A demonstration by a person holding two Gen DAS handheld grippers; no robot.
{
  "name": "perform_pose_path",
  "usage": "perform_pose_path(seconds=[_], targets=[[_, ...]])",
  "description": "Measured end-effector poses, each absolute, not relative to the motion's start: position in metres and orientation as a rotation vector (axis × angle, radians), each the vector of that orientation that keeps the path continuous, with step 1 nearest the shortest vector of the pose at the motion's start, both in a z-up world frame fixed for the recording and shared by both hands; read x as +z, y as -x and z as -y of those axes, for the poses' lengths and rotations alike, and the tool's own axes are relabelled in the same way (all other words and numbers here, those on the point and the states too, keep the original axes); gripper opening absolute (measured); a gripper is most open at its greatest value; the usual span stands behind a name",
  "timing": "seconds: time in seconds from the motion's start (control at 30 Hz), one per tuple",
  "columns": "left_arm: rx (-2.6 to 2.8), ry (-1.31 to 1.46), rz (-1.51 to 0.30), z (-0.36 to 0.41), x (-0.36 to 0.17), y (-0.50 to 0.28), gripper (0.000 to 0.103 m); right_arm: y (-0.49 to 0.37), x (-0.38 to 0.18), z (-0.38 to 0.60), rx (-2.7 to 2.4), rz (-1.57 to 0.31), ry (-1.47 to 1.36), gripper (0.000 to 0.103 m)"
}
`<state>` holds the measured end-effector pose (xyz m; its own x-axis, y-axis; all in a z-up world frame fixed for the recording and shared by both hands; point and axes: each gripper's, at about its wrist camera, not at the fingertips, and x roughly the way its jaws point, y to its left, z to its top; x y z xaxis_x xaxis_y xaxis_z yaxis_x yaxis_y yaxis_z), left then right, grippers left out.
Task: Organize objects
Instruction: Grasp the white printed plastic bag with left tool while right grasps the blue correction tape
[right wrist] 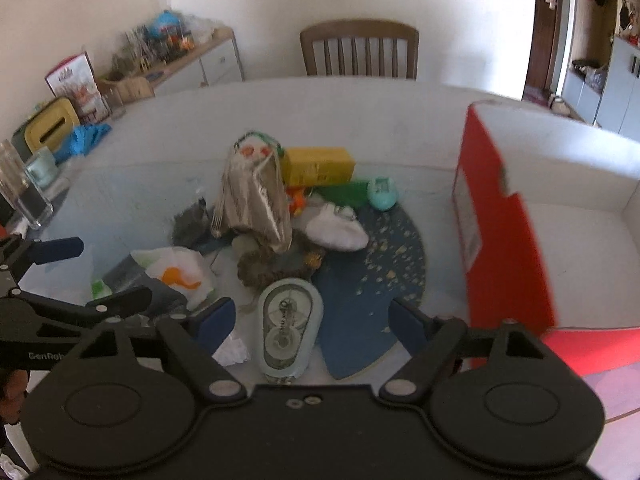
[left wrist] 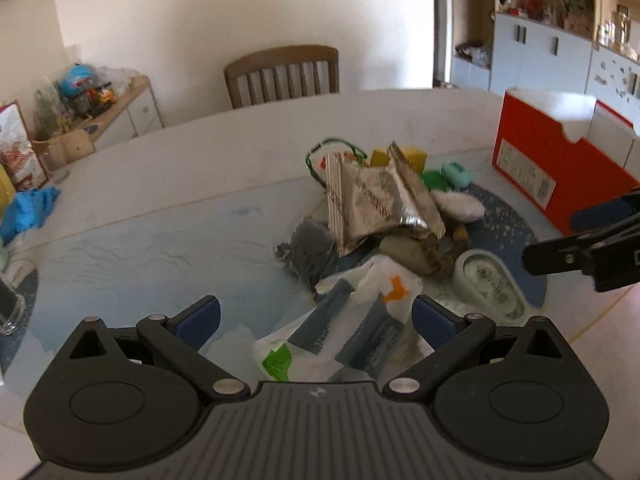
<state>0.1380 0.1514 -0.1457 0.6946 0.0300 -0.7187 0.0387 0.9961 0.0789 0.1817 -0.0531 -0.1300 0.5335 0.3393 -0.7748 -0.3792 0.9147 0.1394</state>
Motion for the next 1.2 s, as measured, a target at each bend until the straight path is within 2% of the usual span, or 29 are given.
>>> perform_pose_path(seconds=[0.27,0.63,0.77,0.83,0.9,1.1,1.2], targets=[[-0.050,-0.094,-0.846,-0.163,-0.160,-0.154,0.102,-0.202,-0.153,0.031,0.406,-0.987,0.063,0.078],[-0.112,-0.070,-0.883,-0.168,-0.171,-0.165,0.088,-0.216,-0.168,0.020,0.364,-1.035,0.074,0.071],[-0.136,-0.064,-0.883,-0.167,-0.171,-0.166,0.073,-0.217,-0.167,0.017,0.367,-1.036,0.084,0.064],[-0.146,-0.055,-0.884,-0.167,-0.171,-0.166,0.065,-0.216,-0.165,0.015,0.374,-1.037,0.093,0.054],[-0.155,-0.047,-0.886,-0.167,-0.170,-0.166,0.054,-0.215,-0.164,0.014,0.375,-1.039,0.095,0.050],[-0.162,-0.022,-0.893,-0.166,-0.168,-0.165,0.033,-0.211,-0.159,0.016,0.357,-1.038,0.096,0.050],[-0.160,-0.008,-0.887,-0.167,-0.164,-0.164,0.028,-0.207,-0.151,0.019,0.359,-1.020,0.099,0.049]])
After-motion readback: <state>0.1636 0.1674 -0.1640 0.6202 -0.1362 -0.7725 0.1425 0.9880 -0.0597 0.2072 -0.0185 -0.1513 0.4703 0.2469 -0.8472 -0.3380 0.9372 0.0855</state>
